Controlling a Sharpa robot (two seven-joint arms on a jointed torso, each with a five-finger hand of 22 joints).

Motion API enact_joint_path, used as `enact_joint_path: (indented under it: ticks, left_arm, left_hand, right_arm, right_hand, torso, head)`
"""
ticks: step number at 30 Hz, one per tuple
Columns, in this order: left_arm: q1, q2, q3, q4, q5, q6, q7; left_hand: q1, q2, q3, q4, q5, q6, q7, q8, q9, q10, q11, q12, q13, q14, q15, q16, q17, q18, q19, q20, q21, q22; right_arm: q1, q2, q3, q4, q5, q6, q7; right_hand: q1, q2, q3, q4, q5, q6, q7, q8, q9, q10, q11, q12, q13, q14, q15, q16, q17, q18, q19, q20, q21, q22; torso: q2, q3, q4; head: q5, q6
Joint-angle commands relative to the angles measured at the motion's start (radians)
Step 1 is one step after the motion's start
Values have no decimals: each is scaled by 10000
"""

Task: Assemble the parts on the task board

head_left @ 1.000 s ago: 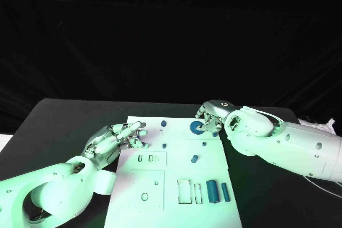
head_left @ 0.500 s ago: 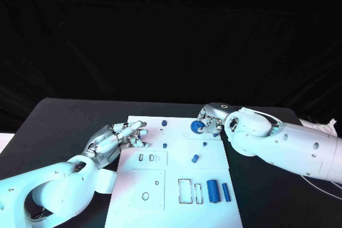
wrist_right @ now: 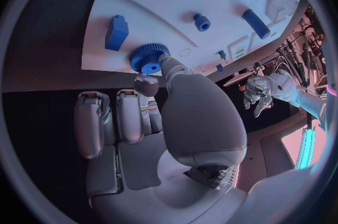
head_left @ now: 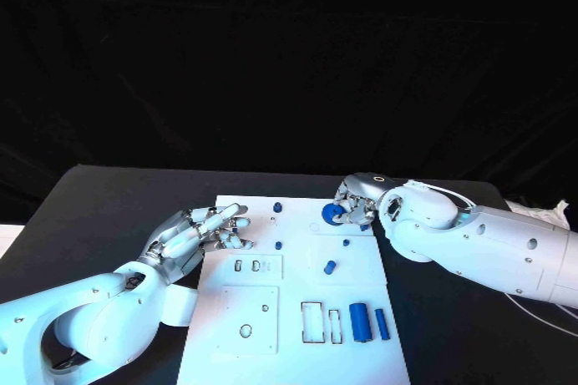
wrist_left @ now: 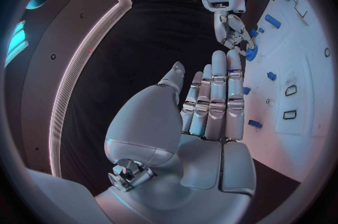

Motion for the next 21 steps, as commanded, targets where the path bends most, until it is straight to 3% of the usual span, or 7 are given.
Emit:
enact_joint_path:
  ticks: [1, 7, 15, 18, 21]
  left_arm:
    - [12, 20, 6, 7, 17, 211, 33]
    - [12, 16, 6, 3, 17, 206, 15]
    - [12, 17, 6, -1, 17, 207, 6]
    - [12, 19, 6, -3, 17, 207, 5]
    - [12, 25, 6, -10, 17, 215, 3]
  left_hand:
    - [-15, 69, 4, -46, 32, -39, 18, -55, -5, -67, 19, -18, 16, -47, 11, 20, 10, 75, -73, -18, -52, 7]
    - [-6, 74, 10, -57, 32, -48, 22, -63, -4, -78, 23, -26, 19, -61, 14, 23, 23, 77, -82, -14, -55, 8]
    - [1, 76, 13, -62, 32, -50, 23, -65, -4, -80, 24, -27, 20, -64, 14, 23, 26, 77, -84, -13, -56, 8]
    - [11, 80, 19, -70, 33, -52, 23, -67, -4, -83, 23, -30, 21, -69, 14, 24, 30, 78, -87, -12, -56, 8]
    - [11, 80, 19, -70, 33, -52, 23, -67, -4, -83, 23, -30, 21, -69, 14, 24, 30, 78, -87, -12, -56, 8]
  right_arm:
    - [-26, 37, -22, -90, 125, 456, 14]
    - [-25, 80, -26, -204, 289, 905, -30]
    - [-24, 146, -38, -237, 129, 994, -111]
    - [-24, 158, -43, -190, -78, 669, -134]
    - [-24, 168, -45, -75, -564, -143, -117]
  right_hand:
    - [25, 108, -29, 74, 54, 77, 5, 33, 14, 74, 15, 81, 73, 483, 4, 55, 23, -113, 81, -22, 21, 250]
    - [-54, 78, -93, 135, 62, 68, 5, 8, 11, 73, 20, 174, 189, 487, 7, 81, 66, -116, 86, -23, 30, 269]
    - [10, 183, -52, 130, 163, 187, -19, 47, 38, 142, 0, 451, 468, 492, -6, 115, 123, -117, 87, -29, 38, 285]
    - [125, 311, 54, 75, 383, 340, -50, 94, 74, 189, -25, 641, 670, 492, -33, 132, 153, -121, 97, -48, 50, 313]
    - [215, 436, 164, 30, 423, 405, -66, 104, 89, 221, -50, 745, 780, 493, -45, 140, 168, -126, 109, -61, 60, 337]
  torso:
    - [6, -2, 11]
    - [3, -2, 9]
    - [3, 0, 2]
    - [0, -1, 2]
    - [2, 3, 2]
  head:
    - [-2, -15]
    - [9, -36]
    - [12, -63]
    - [10, -62]
    - [13, -53]
